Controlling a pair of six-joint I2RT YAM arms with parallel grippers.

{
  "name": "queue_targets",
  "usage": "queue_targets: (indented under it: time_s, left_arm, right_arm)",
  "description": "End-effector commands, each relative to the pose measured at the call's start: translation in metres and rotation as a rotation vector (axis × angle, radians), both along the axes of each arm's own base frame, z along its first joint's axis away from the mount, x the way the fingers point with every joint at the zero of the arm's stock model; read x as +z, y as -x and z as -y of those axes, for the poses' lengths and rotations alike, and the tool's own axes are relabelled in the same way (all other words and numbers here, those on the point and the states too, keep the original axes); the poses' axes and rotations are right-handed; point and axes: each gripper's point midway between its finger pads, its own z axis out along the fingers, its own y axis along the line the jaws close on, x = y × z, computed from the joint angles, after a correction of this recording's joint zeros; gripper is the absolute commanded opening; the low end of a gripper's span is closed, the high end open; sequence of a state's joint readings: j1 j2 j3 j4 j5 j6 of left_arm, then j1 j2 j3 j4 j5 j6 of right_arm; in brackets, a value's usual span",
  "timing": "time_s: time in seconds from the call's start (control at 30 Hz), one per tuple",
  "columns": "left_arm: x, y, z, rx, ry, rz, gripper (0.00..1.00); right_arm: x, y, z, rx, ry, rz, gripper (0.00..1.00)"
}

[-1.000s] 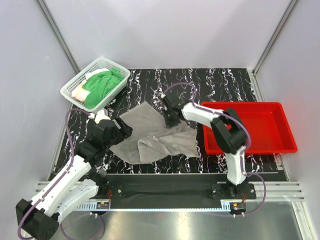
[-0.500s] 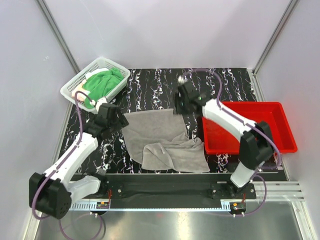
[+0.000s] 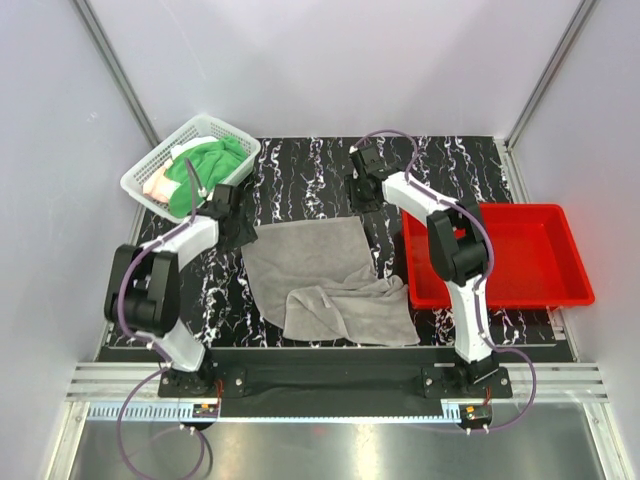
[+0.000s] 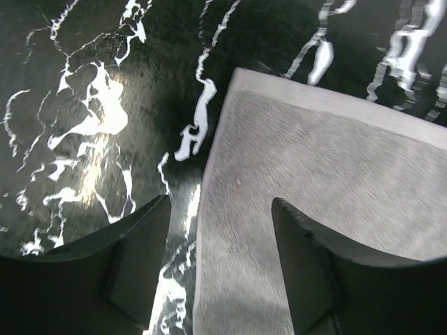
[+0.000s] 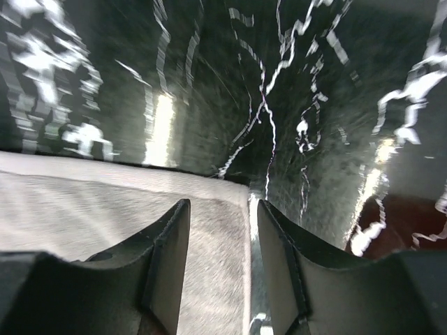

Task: Fold and stack the towels
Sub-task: Flatten out the crumpled towel

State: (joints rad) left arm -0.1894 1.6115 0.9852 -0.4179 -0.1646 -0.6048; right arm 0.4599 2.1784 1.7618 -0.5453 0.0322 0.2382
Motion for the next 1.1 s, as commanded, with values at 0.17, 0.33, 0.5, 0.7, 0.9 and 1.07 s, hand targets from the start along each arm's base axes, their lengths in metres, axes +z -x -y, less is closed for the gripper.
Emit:
queue_targets:
  time_s: [0.17,0.33,0.5,0.7,0.9,1.07]
  left_arm:
    - [-0.022,-0.027,0.002,0.039,0.05,-0.004,0.61]
    - [-0.032,-0.03,0.003,0.038,0.053,-0.022,0.54]
    - [-0.033,-0.023,0.004,0.031,0.046,-0.029,0.43]
    - [-0.032,-0.035,0.006,0.026,0.048,-0.038,0.19]
    - [-0.028,-0.041,0.023,-0.056,0.104,-0.05,0.0]
    - [0.009,-0.049,0.045,-0.148,0.184,0.044,0.0]
  right_arm:
    - [-0.042,0.003,0.006,0.061,0.091,-0.042,0.5]
    - [-0.055,0.012,0.011,0.059,0.106,-0.061,0.44]
    - [-0.061,0.019,0.011,0.06,0.086,-0.071,0.39]
    - [-0.069,0.018,0.008,0.06,0.088,-0.099,0.29]
    - [-0.058,0.018,0.013,0.039,0.104,-0.095,0.0]
    - [-0.018,0.023,0.021,0.01,0.113,-0.063,0.0]
